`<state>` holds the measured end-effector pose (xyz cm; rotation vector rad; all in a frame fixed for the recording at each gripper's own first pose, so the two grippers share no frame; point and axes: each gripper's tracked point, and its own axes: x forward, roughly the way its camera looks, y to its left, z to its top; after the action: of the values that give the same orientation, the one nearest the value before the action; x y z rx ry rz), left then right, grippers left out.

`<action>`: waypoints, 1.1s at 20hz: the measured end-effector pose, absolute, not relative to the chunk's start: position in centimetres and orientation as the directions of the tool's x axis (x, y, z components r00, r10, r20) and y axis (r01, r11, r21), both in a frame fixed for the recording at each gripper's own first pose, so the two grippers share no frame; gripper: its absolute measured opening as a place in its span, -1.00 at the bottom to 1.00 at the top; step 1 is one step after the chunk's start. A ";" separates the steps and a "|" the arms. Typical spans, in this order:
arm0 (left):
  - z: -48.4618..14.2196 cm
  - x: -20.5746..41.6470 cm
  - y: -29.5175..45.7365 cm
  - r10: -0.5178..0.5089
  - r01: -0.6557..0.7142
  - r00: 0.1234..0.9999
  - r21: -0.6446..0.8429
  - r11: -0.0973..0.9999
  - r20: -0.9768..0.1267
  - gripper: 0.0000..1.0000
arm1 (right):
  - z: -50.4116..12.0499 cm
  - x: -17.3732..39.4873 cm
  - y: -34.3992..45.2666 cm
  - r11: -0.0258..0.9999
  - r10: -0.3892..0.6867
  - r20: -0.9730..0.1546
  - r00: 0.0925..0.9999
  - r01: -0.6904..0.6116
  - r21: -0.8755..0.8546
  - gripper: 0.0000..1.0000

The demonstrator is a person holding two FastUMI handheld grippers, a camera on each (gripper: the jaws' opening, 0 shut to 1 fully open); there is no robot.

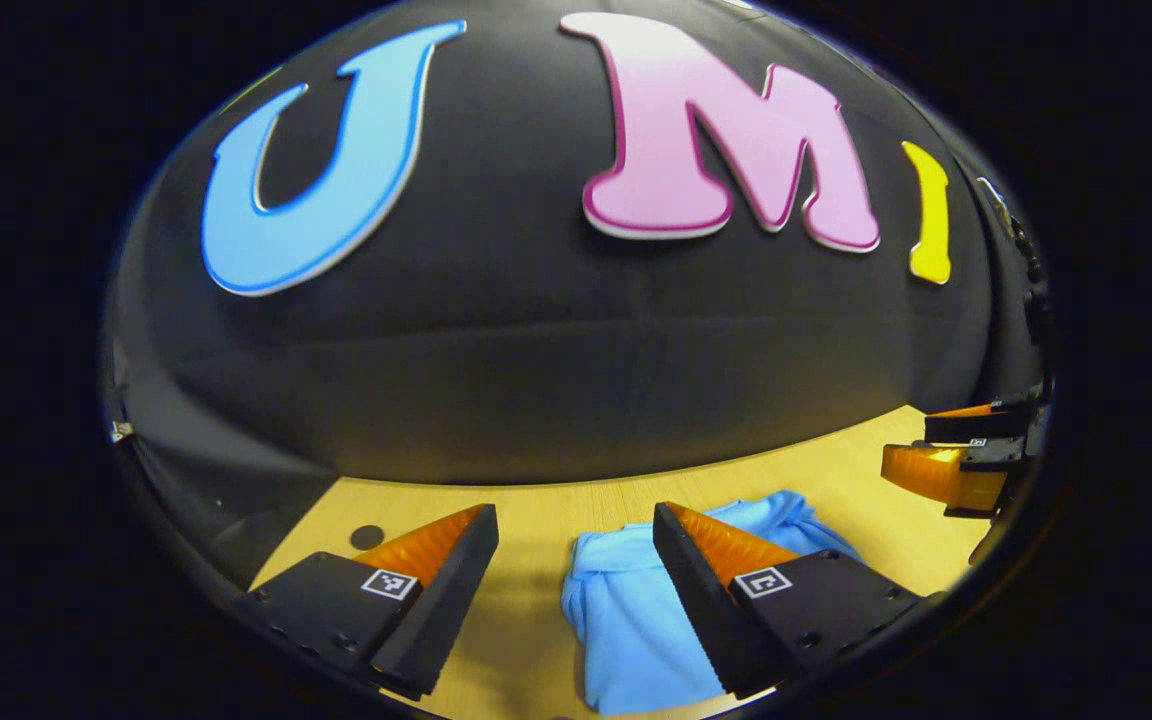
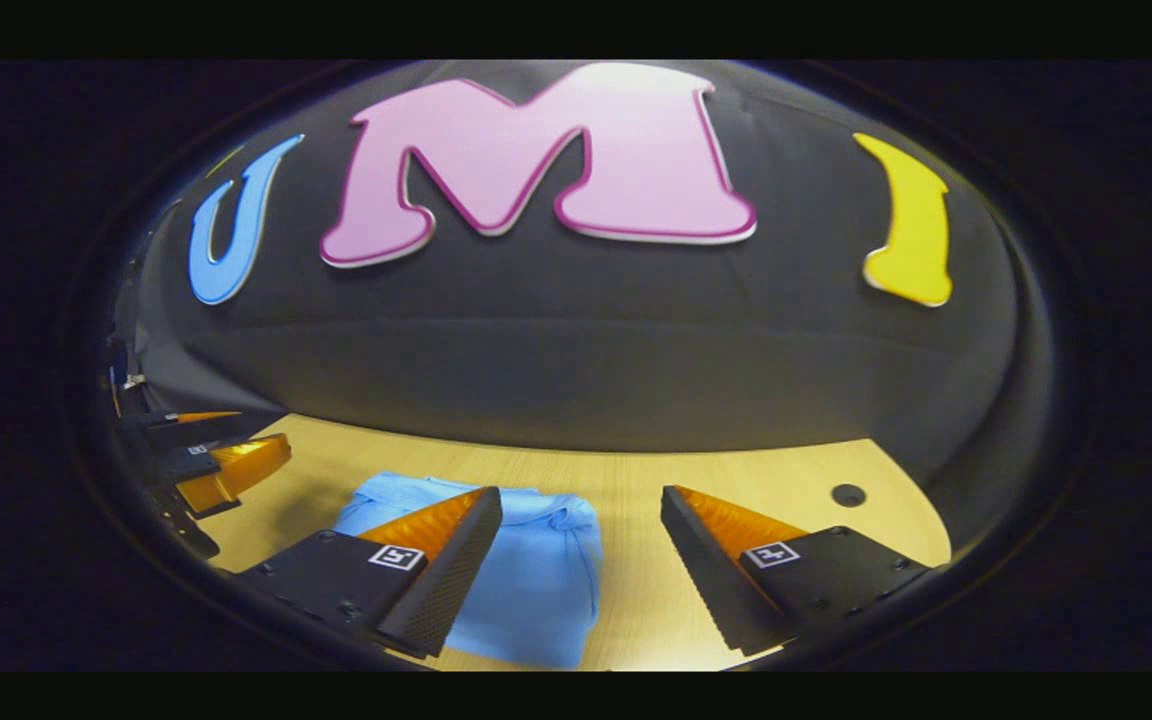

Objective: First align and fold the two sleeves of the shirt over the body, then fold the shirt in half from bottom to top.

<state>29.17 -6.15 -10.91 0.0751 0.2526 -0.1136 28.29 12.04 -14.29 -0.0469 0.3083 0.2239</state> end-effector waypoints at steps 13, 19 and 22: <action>1.6 1.9 -2.9 -0.152 0.152 0.985 -0.006 0.988 -0.077 0.97 | -3.5 2.6 8.2 0.989 0.144 -0.173 0.974 -0.147 -0.006 0.99; 2.7 -6.7 -1.8 -0.158 0.154 0.985 -0.068 0.986 -0.062 0.98 | 0.0 -6.7 8.2 0.987 0.159 -0.113 0.981 -0.162 -0.014 0.99; 2.5 -9.6 -0.7 -0.147 0.144 0.988 -0.064 0.987 -0.041 0.97 | 0.7 -10.1 8.8 0.983 0.182 -0.100 0.978 -0.183 -0.007 0.98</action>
<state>-9.63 -0.66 2.53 -0.0610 0.0453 -0.1464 -10.06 8.81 0.73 -0.0166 0.0997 0.1838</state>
